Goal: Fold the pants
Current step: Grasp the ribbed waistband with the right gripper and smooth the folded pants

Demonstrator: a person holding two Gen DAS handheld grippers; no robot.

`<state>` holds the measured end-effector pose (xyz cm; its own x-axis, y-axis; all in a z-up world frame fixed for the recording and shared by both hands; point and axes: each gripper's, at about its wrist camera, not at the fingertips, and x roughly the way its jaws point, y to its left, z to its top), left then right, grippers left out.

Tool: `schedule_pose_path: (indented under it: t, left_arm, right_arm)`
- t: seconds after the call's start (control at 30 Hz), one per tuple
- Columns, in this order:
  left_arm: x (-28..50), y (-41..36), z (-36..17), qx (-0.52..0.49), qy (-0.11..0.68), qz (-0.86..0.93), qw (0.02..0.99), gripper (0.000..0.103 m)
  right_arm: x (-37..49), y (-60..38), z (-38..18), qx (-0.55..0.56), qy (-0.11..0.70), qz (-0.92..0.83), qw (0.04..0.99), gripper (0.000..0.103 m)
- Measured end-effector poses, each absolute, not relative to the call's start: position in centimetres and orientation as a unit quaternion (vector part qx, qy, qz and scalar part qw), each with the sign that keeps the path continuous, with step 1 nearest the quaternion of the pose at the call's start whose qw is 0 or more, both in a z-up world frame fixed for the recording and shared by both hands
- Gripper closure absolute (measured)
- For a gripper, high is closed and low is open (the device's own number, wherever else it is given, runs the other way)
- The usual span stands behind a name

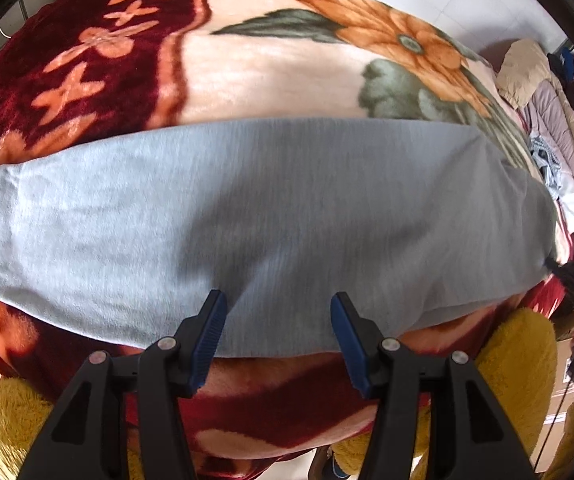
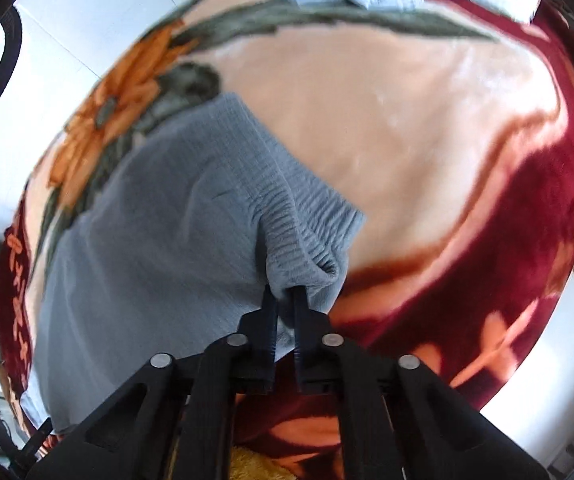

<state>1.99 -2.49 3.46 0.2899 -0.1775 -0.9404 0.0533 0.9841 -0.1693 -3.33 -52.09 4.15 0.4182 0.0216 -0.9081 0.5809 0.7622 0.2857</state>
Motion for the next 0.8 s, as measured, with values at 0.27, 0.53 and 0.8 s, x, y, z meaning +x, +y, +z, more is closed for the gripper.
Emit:
schedule_pose_path:
  t: [0.27, 0.53, 0.8]
  left_arm:
    - [1.9, -2.8, 2.8, -0.035, 0.595, -0.070, 0.800, 0.046]
    - [2.0, -3.3, 2.7, -0.022, 0.596, -0.067, 0.800, 0.042]
    - [2.5, -3.3, 2.8, -0.031, 0.600, -0.055, 0.797, 0.042]
  right_arm:
    - [-4.0, -54.1, 3.8, 0.279, 0.512, -0.203, 0.787, 0.099]
    - [-2.6, -51.4, 3.3, 0.178, 0.568, -0.178, 0.784, 0.093]
    - [0.8, -53.0, 10.2, 0.140, 0.482, -0.157, 0.851, 0.042]
